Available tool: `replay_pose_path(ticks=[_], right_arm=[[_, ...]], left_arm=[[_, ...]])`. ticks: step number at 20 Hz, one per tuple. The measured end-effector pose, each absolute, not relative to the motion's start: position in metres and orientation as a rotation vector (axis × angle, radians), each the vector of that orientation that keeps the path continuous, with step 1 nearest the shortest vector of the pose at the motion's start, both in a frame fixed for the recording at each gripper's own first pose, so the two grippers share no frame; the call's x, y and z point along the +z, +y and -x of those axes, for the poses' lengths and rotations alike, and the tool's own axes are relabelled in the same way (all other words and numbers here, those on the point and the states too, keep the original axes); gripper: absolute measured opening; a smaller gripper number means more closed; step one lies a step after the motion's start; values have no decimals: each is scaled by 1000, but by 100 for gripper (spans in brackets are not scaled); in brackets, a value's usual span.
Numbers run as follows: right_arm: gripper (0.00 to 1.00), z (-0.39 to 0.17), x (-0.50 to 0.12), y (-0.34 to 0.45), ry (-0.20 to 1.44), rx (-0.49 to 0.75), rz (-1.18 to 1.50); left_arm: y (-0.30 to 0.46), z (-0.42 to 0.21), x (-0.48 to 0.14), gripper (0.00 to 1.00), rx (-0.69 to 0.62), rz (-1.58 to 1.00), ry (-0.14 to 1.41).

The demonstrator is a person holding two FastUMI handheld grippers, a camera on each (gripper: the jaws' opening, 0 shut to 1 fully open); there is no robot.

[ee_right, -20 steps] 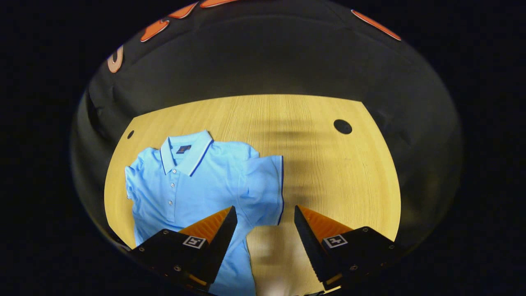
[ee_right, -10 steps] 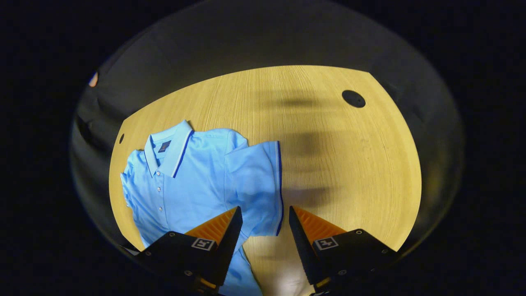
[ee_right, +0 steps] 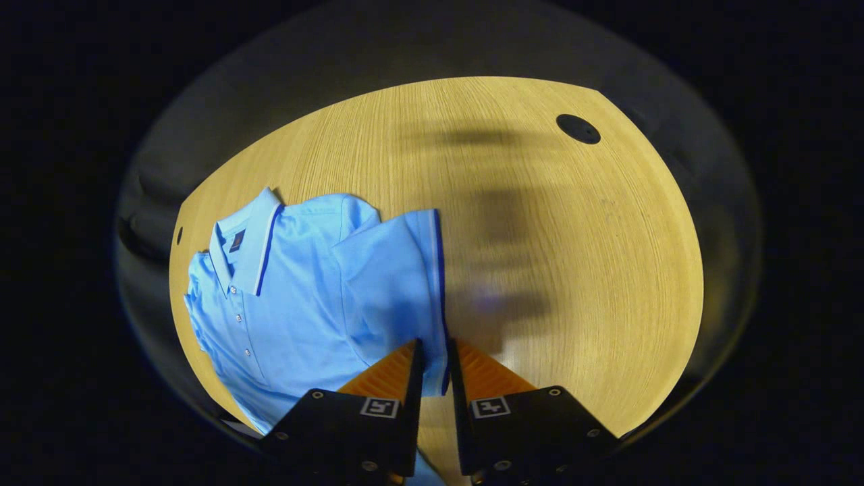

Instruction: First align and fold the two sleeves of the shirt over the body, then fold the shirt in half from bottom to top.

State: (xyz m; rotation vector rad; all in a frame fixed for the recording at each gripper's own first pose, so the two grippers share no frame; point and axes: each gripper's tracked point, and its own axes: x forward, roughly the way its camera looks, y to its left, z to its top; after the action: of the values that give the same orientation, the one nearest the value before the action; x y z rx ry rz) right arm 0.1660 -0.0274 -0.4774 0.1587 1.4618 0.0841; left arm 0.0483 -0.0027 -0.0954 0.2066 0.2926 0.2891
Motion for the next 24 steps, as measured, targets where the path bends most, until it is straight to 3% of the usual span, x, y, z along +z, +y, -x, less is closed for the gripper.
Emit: replay_pose_path(ticks=[3, 5, 10, 14, 16, 17, 19, 24], right_arm=[[8, -181, -468, -23, 1395, 90, -195], [4, -185, -452, -8, 1367, 135, -267], [1, -187, -423, 37, 1318, 280, -355], [1, -191, -439, 7, 1295, 200, -197], [21, -188, -449, -14, 1333, 147, -175], [39, -189, -452, -22, 1340, 131, -170], [58, -188, -461, -34, 1354, 105, -155], [61, -180, -479, -40, 1395, 100, -116]], left_arm=[[-3, -42, -92, 100, 307, -214, 288], [-4, -40, -91, 100, 310, -218, 283], [-2, -31, -84, 100, 335, -228, 267], [-3, -20, -79, 100, 356, -233, 260], [0, -14, -76, 100, 368, -242, 256], [1, -12, -79, 100, 374, -242, 258], [1, -13, -84, 100, 385, -230, 267], [-10, -23, -81, 100, 378, -250, 266]])
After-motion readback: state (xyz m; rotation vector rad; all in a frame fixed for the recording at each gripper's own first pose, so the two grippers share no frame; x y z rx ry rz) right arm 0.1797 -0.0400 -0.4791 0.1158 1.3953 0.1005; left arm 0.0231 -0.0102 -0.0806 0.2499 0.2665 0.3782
